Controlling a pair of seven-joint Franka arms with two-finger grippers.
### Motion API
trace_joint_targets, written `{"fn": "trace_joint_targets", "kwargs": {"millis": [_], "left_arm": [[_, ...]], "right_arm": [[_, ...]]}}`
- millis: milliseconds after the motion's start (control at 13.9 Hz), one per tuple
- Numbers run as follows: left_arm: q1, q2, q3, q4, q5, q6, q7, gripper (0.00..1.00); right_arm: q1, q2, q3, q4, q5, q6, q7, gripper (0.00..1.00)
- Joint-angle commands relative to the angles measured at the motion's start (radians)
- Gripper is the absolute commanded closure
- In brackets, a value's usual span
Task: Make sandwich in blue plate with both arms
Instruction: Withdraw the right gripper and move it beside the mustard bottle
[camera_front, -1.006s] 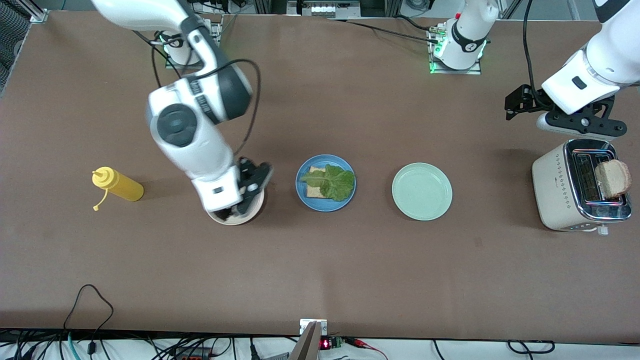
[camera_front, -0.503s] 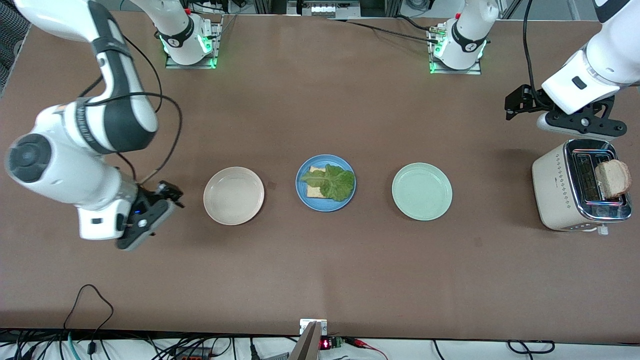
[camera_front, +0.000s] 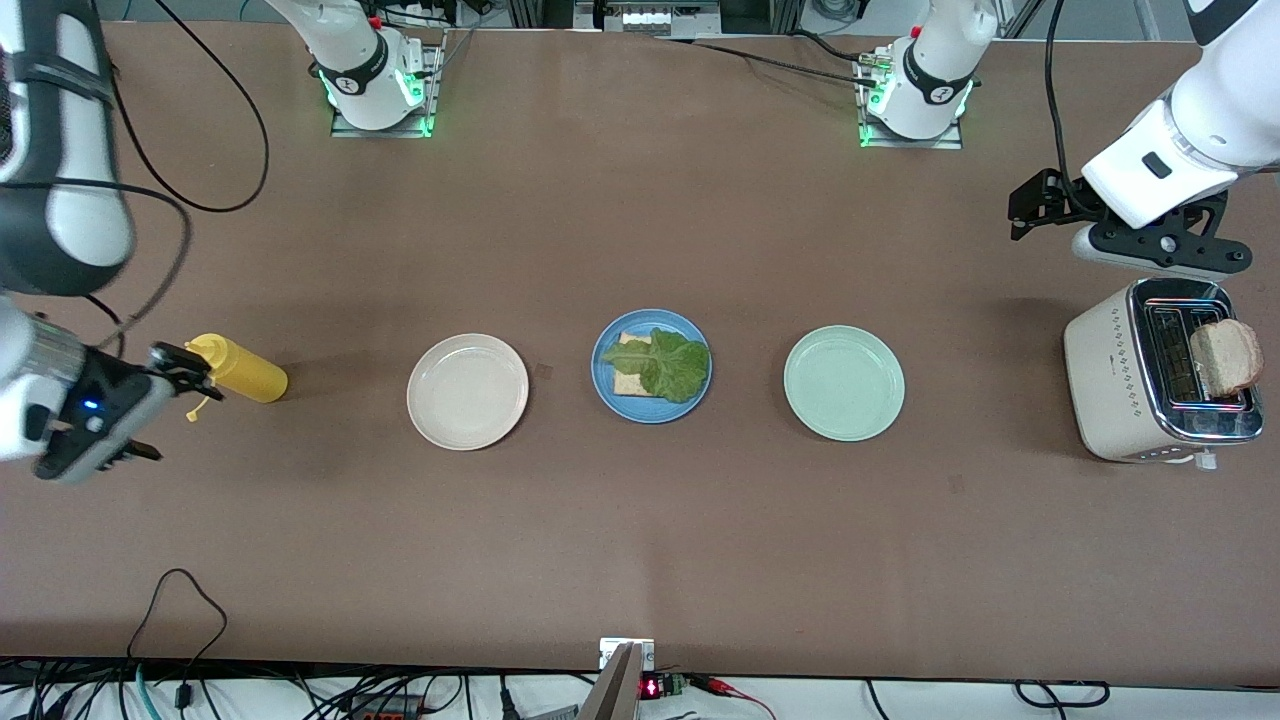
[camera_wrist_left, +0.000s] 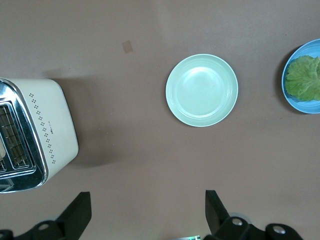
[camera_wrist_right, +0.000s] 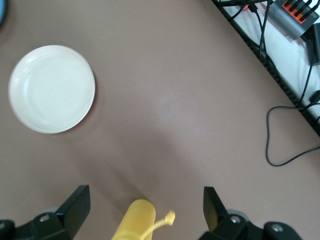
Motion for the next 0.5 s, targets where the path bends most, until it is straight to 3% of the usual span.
{"fn": "trace_joint_targets", "kwargs": {"millis": [0,287,431], "left_arm": [[0.001,0.011,-0.003,0.024,-0.011,-0.022,-0.003,0.0],[-0.001,0.011,-0.001,0.027,-0.011,-0.016,-0.005,0.0],[-0.001,0.012,-0.001,0.027,-0.011,-0.016,-0.005,0.0]], "right_arm": [[-0.126,-0.075,0.017,-0.16,0.189,0.011,-0.304,0.0],[-0.251,-0.075,0.017,-0.271,0.439,-0.024,-0.718,0.0],[-0.305,-0.069,0.017,-0.305,0.487,-0.073,-0.799,0.0]]}}
